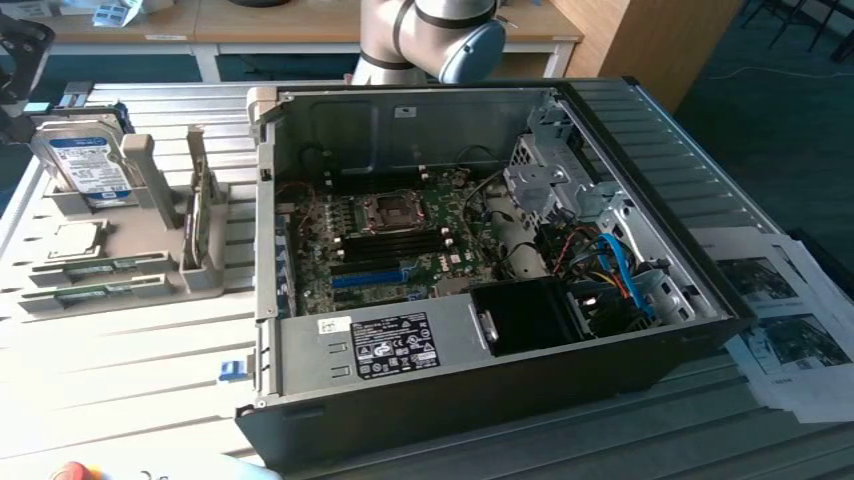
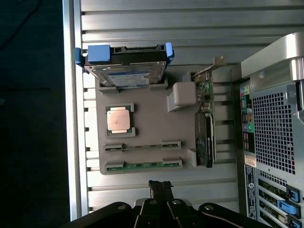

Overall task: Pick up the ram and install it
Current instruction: 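Reach for the ram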

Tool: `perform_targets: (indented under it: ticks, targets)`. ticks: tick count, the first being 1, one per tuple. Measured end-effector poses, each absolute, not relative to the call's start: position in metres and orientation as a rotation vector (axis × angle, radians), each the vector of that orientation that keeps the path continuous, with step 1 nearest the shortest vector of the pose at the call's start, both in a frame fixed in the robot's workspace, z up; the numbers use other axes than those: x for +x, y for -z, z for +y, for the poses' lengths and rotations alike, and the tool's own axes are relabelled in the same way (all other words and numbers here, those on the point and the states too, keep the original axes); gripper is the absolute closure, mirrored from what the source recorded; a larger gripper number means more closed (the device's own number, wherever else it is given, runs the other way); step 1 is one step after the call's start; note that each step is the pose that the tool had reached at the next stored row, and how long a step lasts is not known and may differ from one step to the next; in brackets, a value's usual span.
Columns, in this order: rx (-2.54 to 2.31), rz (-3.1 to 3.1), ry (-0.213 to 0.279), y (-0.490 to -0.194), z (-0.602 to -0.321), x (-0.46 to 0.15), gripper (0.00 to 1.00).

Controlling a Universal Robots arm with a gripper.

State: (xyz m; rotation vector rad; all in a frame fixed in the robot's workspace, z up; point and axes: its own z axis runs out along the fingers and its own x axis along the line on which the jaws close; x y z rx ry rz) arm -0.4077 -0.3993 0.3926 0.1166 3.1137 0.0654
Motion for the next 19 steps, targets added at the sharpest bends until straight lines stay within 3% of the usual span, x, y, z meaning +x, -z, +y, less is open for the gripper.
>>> perform_targets:
  ticks: [19]
  targets:
    - [0.117, 3.114, -0.066, -0.3924, -0.3983, -0.4169, 0.9]
